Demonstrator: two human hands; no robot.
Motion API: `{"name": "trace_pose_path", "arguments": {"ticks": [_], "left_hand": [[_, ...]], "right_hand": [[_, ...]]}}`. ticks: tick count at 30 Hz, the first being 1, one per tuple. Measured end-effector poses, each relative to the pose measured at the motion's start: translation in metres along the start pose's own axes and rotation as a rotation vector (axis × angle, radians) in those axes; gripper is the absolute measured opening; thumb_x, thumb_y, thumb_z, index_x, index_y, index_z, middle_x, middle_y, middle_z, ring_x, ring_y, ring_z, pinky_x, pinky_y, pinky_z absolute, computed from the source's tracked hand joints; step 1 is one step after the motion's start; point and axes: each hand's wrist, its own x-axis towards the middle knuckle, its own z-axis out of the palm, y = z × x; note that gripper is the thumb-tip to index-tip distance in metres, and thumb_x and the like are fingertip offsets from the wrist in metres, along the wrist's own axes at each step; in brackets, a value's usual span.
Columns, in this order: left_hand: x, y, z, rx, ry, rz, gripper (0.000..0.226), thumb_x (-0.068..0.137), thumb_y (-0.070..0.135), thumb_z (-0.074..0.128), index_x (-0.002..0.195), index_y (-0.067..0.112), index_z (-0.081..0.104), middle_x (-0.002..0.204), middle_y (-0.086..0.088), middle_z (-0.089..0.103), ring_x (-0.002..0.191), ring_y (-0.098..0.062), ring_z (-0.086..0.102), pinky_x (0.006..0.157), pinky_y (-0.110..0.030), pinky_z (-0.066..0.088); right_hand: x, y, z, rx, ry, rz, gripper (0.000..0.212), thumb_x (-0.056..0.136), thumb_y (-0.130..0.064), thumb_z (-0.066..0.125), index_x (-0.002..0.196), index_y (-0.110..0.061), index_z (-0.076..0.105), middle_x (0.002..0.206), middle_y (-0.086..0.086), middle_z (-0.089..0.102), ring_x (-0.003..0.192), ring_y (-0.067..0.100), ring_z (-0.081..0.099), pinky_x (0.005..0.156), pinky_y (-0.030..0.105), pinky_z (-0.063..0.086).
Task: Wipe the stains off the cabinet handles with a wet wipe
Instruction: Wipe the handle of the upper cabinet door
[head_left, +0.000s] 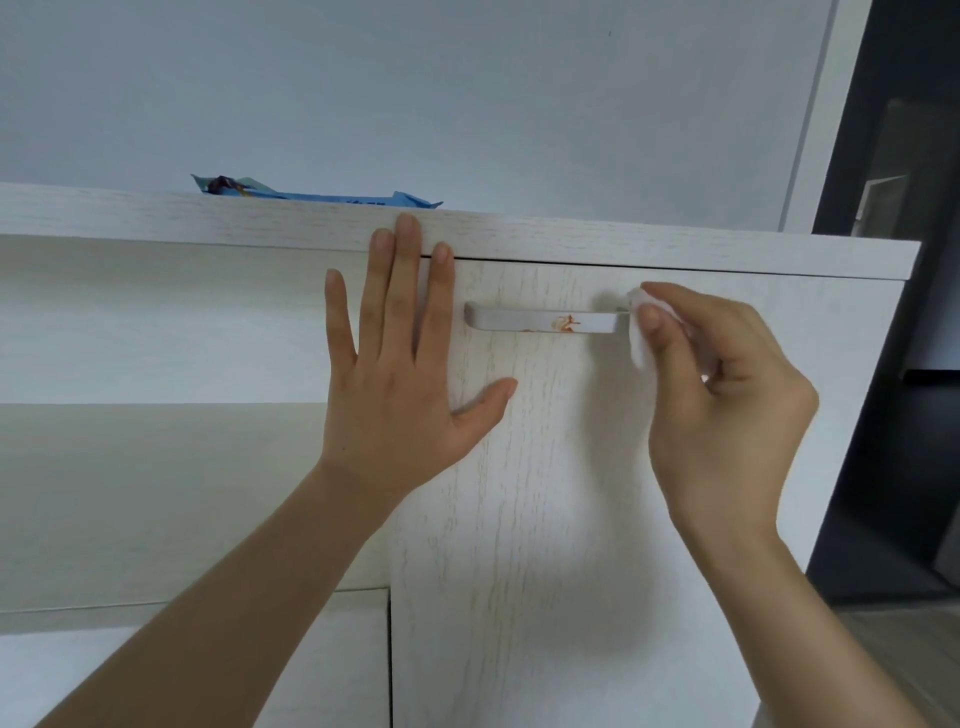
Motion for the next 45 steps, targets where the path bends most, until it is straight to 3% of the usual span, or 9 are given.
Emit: {"name": "trace_pose_path", "arguments": {"ticks": [8, 14, 19, 23, 27, 33, 37, 40, 45], "left_hand": [[0.000, -0.001, 0.002, -0.022, 0.018, 0.000, 0.090, 0.087, 0.063, 0.046, 0.145, -0.003, 0.027, 0.151, -0.023, 0.017, 0.141, -0.036, 0.017, 0.114, -0.056, 0.011], [0.000, 0.000, 0.002, -0.021, 0.017, -0.002, 0.089, 0.088, 0.064, 0.043, 0.144, -0.003, 0.028, 0.151, -0.024, 0.020, 0.141, -0.036, 0.018, 0.114, -0.058, 0.012], [0.000, 0.000, 0.003, -0.025, 0.020, -0.003, 0.089, 0.088, 0.064, 0.043, 0.145, -0.002, 0.028, 0.151, -0.024, 0.020, 0.141, -0.036, 0.019, 0.113, -0.058, 0.013], [-0.001, -0.001, 0.003, -0.026, 0.020, -0.003, 0.089, 0.088, 0.064, 0.043, 0.145, -0.002, 0.027, 0.151, -0.021, 0.014, 0.142, -0.036, 0.018, 0.114, -0.058, 0.013], [-0.001, -0.001, 0.003, -0.042, 0.017, -0.003, 0.089, 0.087, 0.064, 0.044, 0.146, -0.002, 0.026, 0.151, -0.019, 0.010, 0.142, -0.035, 0.016, 0.114, -0.058, 0.012], [-0.001, -0.001, 0.004, -0.035, 0.014, -0.004, 0.089, 0.088, 0.064, 0.044, 0.146, -0.001, 0.025, 0.152, -0.021, 0.014, 0.142, -0.035, 0.016, 0.114, -0.058, 0.013], [-0.001, -0.001, 0.004, -0.037, 0.017, -0.002, 0.089, 0.087, 0.064, 0.044, 0.145, -0.002, 0.026, 0.151, -0.023, 0.018, 0.142, -0.036, 0.018, 0.114, -0.058, 0.013], [-0.001, -0.001, 0.004, -0.049, 0.024, -0.002, 0.089, 0.087, 0.063, 0.045, 0.145, -0.002, 0.027, 0.151, -0.021, 0.014, 0.142, -0.036, 0.018, 0.114, -0.058, 0.013], [-0.001, -0.001, 0.005, -0.043, 0.023, -0.004, 0.089, 0.087, 0.063, 0.045, 0.145, -0.002, 0.027, 0.151, -0.024, 0.020, 0.141, -0.036, 0.018, 0.114, -0.057, 0.013]], "right_hand": [[-0.005, -0.006, 0.006, 0.380, 0.041, 0.282, 0.015, 0.088, -0.018, 0.064, 0.093, -0.030, 0.070, 0.091, -0.014, 0.071, 0.090, 0.000, 0.064, 0.077, 0.011, 0.047], [0.000, -0.005, 0.008, 0.196, 0.022, 0.255, 0.012, 0.089, -0.021, 0.063, 0.097, -0.028, 0.069, 0.103, -0.003, 0.064, 0.095, 0.014, 0.062, 0.085, 0.041, 0.053], [-0.004, -0.002, 0.010, 0.045, 0.016, 0.098, 0.015, 0.090, -0.019, 0.061, 0.103, -0.024, 0.067, 0.095, -0.004, 0.062, 0.084, -0.009, 0.055, 0.073, 0.004, 0.041], [-0.009, -0.001, 0.011, -0.092, 0.033, -0.110, 0.014, 0.090, -0.011, 0.062, 0.101, -0.014, 0.070, 0.091, -0.003, 0.059, 0.082, 0.006, 0.055, 0.070, 0.010, 0.043], [-0.005, -0.001, 0.007, 0.178, 0.067, 0.186, 0.012, 0.091, -0.020, 0.060, 0.096, -0.026, 0.068, 0.097, -0.005, 0.067, 0.093, 0.003, 0.061, 0.080, 0.013, 0.045], [-0.001, -0.002, 0.008, 0.155, 0.015, 0.220, 0.012, 0.089, -0.023, 0.062, 0.096, -0.029, 0.069, 0.102, 0.000, 0.059, 0.088, -0.005, 0.055, 0.078, 0.007, 0.042], [-0.007, -0.005, 0.011, -0.021, -0.003, 0.034, 0.017, 0.090, -0.016, 0.062, 0.105, -0.020, 0.067, 0.087, -0.011, 0.051, 0.076, -0.006, 0.052, 0.071, 0.003, 0.038], [-0.007, 0.001, 0.013, -0.119, 0.068, -0.031, 0.020, 0.090, -0.013, 0.061, 0.108, -0.010, 0.068, 0.085, -0.005, 0.047, 0.071, -0.003, 0.048, 0.071, 0.003, 0.037], [-0.012, 0.004, 0.015, -0.057, -0.010, -0.128, 0.025, 0.088, -0.009, 0.060, 0.112, -0.004, 0.064, 0.093, -0.010, 0.044, 0.084, -0.014, 0.047, 0.075, 0.002, 0.038]]}}
